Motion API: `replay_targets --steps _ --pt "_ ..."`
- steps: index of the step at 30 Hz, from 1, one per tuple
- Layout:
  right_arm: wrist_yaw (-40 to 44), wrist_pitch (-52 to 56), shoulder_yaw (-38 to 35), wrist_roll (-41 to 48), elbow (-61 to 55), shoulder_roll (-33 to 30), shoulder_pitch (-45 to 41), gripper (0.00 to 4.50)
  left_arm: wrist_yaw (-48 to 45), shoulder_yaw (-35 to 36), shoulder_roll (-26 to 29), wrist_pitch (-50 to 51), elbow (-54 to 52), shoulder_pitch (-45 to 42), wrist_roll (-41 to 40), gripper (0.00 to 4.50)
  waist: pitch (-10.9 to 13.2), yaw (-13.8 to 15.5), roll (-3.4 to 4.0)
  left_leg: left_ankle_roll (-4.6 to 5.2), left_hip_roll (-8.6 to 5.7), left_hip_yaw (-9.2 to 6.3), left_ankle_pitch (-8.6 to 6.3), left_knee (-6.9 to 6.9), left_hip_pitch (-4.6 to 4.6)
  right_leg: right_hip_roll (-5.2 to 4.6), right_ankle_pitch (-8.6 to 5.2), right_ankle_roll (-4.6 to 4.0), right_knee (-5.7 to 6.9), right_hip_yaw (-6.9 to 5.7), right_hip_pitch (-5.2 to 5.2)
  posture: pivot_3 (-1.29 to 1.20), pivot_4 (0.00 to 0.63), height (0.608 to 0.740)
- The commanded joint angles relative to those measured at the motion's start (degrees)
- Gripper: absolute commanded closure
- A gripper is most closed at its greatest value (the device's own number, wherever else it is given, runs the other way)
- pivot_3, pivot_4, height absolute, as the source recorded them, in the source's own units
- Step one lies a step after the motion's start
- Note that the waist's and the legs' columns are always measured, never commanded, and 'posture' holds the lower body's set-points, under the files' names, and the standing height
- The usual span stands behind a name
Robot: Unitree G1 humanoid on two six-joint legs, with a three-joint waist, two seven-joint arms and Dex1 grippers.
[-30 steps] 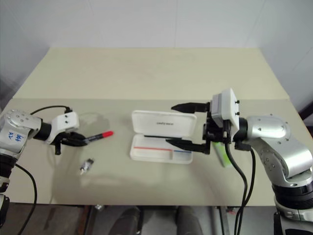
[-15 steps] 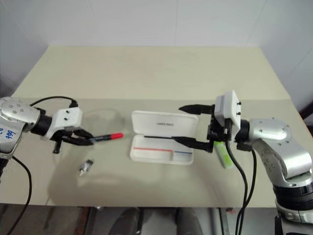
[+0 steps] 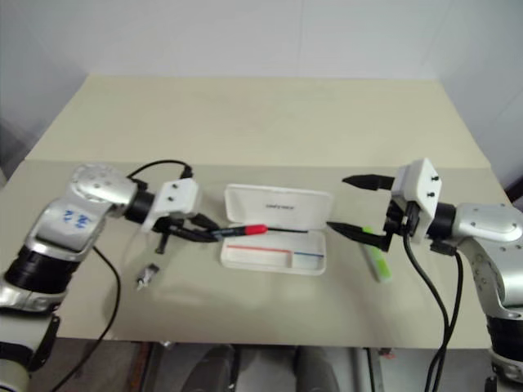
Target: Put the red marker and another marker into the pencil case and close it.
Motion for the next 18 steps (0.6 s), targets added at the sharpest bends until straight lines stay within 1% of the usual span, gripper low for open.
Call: replay_targets --steps 1,8,13,18 --pt "-1.3 0.0 -3.1 0.9 -3.7 -0.6 1.8 0.0 1.9 -1.9 -3.4 -2.1 3.1 -3.8 2.2 3.93 0.0 0.0 -0.01 0.0 0.0 0.02 0.0 0.0 0.0 0.0 0.0 0.0 0.01 0.02 0.0 0.0 0.15 0.74" --pt "-4.7 2.1 -5.9 2.3 -9.3 -0.1 7.3 0.0 4.2 -5.9 -11.1 -6.5 10.9 -7.5 5.6 3.93 0.0 0.0 -0.02 0.0 -0.01 0.06 0.0 0.01 0.0 0.0 0.02 0.03 -0.03 0.06 0.0 0.0 0.15 0.74" --pt "-6.2 3.0 -7.5 3.0 -11.4 0.1 9.9 0.0 4.1 -7.4 -14.0 -8.2 13.4 -8.0 7.0 3.93 0.0 0.1 -0.06 0.0 -0.04 0.06 0.0 0.04 0.0 -0.02 0.04 0.08 -0.05 0.09 0.02 0.0 0.15 0.74" --pt "-7.6 3.6 -8.0 3.7 -13.0 0.3 11.3 0.0 4.1 -8.2 -15.7 -9.0 14.5 -7.8 8.2 3.93 0.0 0.2 -0.08 0.0 -0.08 0.06 0.0 0.09 -0.01 -0.03 0.09 0.16 -0.1 0.1 0.07 0.0 0.15 0.74"
